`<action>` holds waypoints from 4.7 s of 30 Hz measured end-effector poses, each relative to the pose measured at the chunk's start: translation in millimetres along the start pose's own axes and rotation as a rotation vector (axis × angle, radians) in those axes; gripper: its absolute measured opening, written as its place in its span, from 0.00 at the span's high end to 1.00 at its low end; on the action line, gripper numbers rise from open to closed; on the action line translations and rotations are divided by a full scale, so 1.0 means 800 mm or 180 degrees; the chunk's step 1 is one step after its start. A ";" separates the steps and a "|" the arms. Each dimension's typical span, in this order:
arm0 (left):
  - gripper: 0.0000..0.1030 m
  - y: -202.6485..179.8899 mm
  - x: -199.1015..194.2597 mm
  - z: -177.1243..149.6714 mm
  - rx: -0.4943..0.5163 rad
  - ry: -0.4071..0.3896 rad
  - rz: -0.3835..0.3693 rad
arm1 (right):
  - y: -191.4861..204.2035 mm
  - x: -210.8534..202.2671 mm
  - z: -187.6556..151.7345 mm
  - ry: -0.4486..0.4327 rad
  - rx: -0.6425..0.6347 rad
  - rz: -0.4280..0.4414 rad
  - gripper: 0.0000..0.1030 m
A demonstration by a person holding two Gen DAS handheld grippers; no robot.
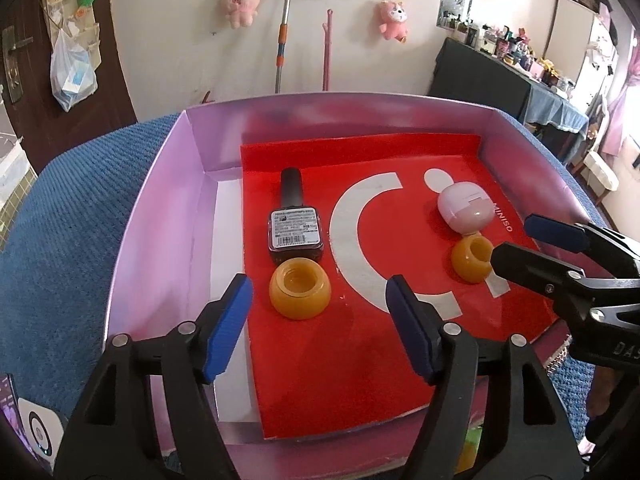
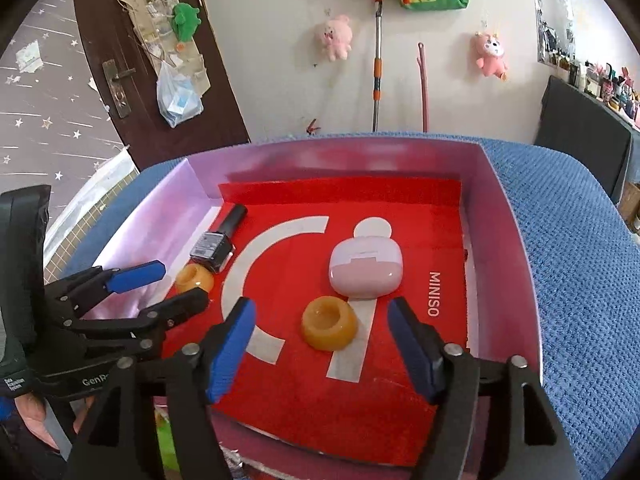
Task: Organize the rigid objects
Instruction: 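Withdraw both open grippers out of the box toward the remaining items, then move the left gripper down to the brown eye shadow case while the right approaches the silver studded cylinder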
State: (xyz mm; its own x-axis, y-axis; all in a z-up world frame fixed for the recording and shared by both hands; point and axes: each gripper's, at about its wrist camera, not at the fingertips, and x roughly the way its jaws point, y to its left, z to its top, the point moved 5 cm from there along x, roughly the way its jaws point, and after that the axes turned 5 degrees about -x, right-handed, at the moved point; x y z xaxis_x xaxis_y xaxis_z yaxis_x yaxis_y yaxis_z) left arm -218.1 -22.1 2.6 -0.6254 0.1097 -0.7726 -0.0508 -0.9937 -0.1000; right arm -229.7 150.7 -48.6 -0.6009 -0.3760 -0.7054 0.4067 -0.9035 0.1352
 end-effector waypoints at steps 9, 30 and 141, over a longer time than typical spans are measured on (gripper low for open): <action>0.33 0.001 -0.017 -0.004 -0.0042 -0.0078 -0.0031 | 0.008 -0.027 0.002 -0.0188 -0.0003 0.0047 0.18; 0.00 0.013 -0.055 -0.014 -0.0176 -0.0305 -0.0006 | 0.021 -0.064 -0.008 -0.0406 -0.0008 0.0063 0.00; 0.00 -0.034 -0.092 -0.163 0.0044 -0.0182 -0.0127 | 0.025 -0.112 -0.146 -0.0410 -0.0043 -0.0322 0.35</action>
State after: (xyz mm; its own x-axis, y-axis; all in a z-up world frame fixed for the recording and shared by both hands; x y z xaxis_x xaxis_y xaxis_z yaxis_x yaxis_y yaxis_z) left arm -69.2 0.1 -19.7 -0.6662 0.1482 -0.7309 -0.0871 -0.9888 -0.1211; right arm -87.7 189.9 -63.8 -0.7222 -0.3072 -0.6198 0.3484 -0.9356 0.0578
